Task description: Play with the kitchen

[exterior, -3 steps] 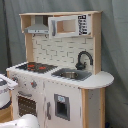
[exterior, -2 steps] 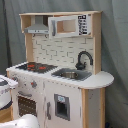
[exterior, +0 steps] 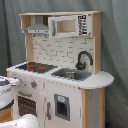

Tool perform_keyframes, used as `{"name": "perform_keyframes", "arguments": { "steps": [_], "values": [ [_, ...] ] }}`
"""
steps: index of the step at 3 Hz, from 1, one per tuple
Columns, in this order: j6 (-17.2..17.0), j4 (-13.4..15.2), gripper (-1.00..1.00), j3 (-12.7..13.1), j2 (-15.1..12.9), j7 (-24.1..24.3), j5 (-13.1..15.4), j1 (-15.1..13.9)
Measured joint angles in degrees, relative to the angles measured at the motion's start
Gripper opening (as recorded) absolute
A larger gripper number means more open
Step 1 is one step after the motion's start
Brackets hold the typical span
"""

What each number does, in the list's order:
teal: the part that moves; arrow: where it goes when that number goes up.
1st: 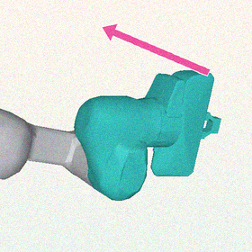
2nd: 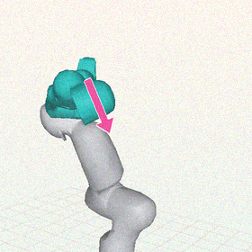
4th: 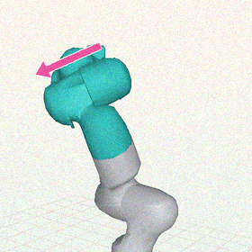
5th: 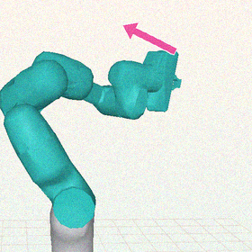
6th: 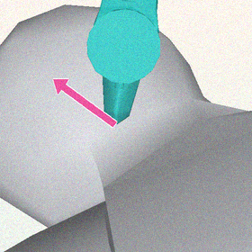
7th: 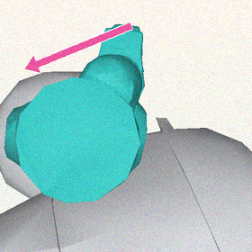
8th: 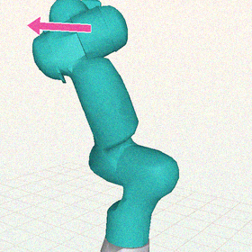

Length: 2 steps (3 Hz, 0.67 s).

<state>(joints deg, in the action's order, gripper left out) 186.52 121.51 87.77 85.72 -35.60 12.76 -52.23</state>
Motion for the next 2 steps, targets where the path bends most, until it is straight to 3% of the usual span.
{"name": "perform_keyframes", "arguments": {
  "steps": [2],
  "values": [
    [4.61, 1.44, 1.0, 0.89, 0.0, -10.0, -0.01, -1.44]
  ]
}}
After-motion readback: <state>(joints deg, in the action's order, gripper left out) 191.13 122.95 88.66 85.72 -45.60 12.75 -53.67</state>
